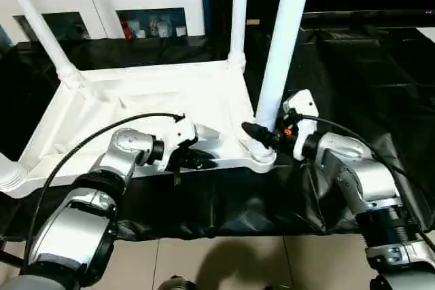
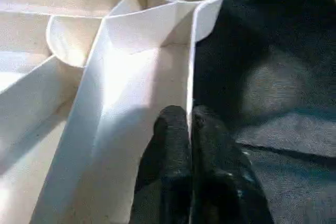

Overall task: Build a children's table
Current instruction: Insert table leg to table base

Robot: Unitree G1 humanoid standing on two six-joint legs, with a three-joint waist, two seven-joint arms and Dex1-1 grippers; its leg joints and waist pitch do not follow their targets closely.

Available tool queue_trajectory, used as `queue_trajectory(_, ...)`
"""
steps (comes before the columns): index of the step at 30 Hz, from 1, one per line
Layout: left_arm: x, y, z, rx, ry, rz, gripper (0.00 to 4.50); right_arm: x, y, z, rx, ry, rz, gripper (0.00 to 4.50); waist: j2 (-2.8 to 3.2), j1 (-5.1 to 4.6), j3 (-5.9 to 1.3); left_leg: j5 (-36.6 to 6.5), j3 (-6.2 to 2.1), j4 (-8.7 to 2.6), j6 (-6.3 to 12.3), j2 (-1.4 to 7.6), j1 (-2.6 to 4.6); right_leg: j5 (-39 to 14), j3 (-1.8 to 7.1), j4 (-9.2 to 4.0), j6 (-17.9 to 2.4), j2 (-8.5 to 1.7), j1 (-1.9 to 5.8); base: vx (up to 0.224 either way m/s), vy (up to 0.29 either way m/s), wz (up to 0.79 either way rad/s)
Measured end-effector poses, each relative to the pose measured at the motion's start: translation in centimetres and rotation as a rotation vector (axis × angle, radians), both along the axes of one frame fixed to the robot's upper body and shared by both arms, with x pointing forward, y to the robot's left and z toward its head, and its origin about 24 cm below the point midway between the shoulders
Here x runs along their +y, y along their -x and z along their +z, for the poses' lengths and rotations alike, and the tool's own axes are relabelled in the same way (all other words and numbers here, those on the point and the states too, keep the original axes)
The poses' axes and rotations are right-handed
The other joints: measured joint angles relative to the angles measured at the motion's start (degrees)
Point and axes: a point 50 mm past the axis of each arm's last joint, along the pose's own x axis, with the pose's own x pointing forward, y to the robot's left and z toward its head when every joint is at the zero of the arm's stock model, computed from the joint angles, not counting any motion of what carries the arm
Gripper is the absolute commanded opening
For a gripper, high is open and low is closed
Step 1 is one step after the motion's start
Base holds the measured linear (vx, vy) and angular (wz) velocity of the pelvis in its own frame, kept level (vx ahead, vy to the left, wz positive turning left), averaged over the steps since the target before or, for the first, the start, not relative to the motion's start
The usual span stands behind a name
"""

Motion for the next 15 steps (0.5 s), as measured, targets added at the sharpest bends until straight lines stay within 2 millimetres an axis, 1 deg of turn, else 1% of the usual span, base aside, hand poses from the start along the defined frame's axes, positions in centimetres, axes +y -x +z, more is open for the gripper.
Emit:
queue_trajectory(6,-0.04,-0.05,-0.02,0.002,-0.003,0.001,0.0,-0.55,0.16,-0.31,0.036,0.022,0.002,1.91,0.0,-0.11,0.0,0.0,0.01,0.0,0.0,0.02,0.04,0.0,0.0,0.04,0.0,0.0,0.0,0.0,0.0,0.0)
queue_trajectory(15,-0.29,-0.08,-0.09,0.0,-0.003,0.006,0.0,-0.59,0.41,-0.49,0.056,0.035,0.013,1.91,0.02,-0.02,-0.02,0.0,0.02,0.02,-0.01,0.01,0.07,0.0,0.01,0.04,0.0,0.0,0.04,0.0,0.0,0.0)
